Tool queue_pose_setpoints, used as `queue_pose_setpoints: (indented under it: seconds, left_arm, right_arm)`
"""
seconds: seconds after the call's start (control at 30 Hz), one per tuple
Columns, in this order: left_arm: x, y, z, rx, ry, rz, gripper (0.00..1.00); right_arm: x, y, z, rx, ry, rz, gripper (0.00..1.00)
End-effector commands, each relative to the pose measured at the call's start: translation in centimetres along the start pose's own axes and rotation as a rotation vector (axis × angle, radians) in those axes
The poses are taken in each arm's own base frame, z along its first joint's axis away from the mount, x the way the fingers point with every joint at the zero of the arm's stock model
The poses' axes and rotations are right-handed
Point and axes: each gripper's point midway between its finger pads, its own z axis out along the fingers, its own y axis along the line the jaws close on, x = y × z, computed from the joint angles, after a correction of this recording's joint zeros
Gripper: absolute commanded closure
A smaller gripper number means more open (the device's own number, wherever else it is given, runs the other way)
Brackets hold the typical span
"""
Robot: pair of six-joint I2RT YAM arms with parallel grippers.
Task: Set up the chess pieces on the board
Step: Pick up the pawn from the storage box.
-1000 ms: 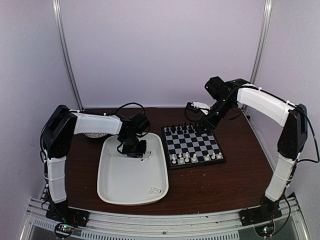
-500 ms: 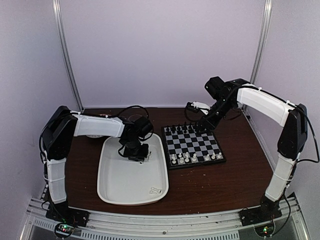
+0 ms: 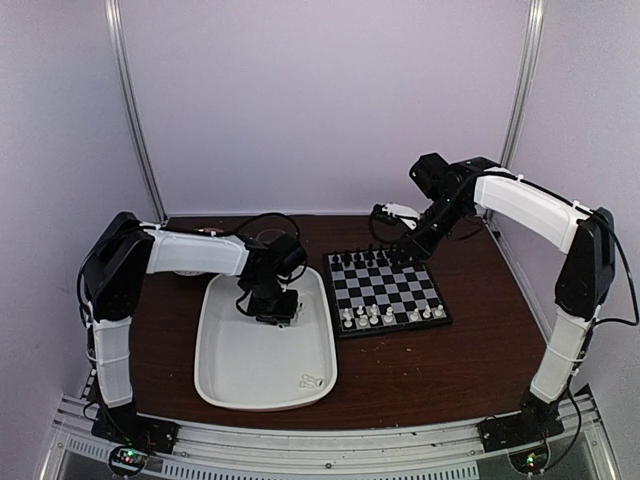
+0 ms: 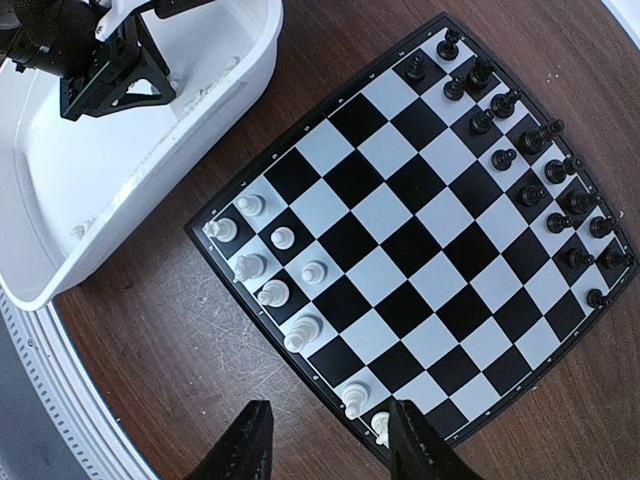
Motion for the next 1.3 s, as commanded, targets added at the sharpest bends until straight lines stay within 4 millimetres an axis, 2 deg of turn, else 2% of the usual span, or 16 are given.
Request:
queue_pose_setpoints:
  seconds: [0.0,0.33,0.53,0.7,0.83,1.07,1.27]
  left_arm:
    - [5.0,1.2,2.1,-0.046,0.185,0.061,0.67]
    - [5.5,1.6,2.1,-0.058,0.196,0.080,0.77]
    - [4.8,1.6,2.6,-0.070,0.185,0.106,0.85]
    - [3.6,1.5,1.5,-0.075,0.141,0.140,0.91]
    - [1.2,0.4,-2.0,0.003,-0.028,0.207,0.94]
    - [0.1,-2.7,-7.9,0.229,-0.210,0.338,0.94]
    - [1.0,-7.2,-13.6,0.535,-0.333,0.478,0.91]
  right_arm:
    - [-0.2,0.0,-0.4,-0.006,-0.011,0.009,0.57]
    - [-0.3,0.0,-0.3,-0.008,-0.008,0.012,0.58]
    - [-0.5,0.0,-0.3,-0.015,-0.007,0.015,0.58]
    - [-0.8,0.1,-0.9,-0.005,-0.025,0.008,0.59]
    - [-1.7,0.8,-2.3,-0.023,-0.088,-0.004,0.59]
    - [-4.5,4.2,-3.6,-0.218,-0.235,-0.006,0.58]
    - [-5.8,6.7,-1.1,-0.413,-0.196,0.052,0.58]
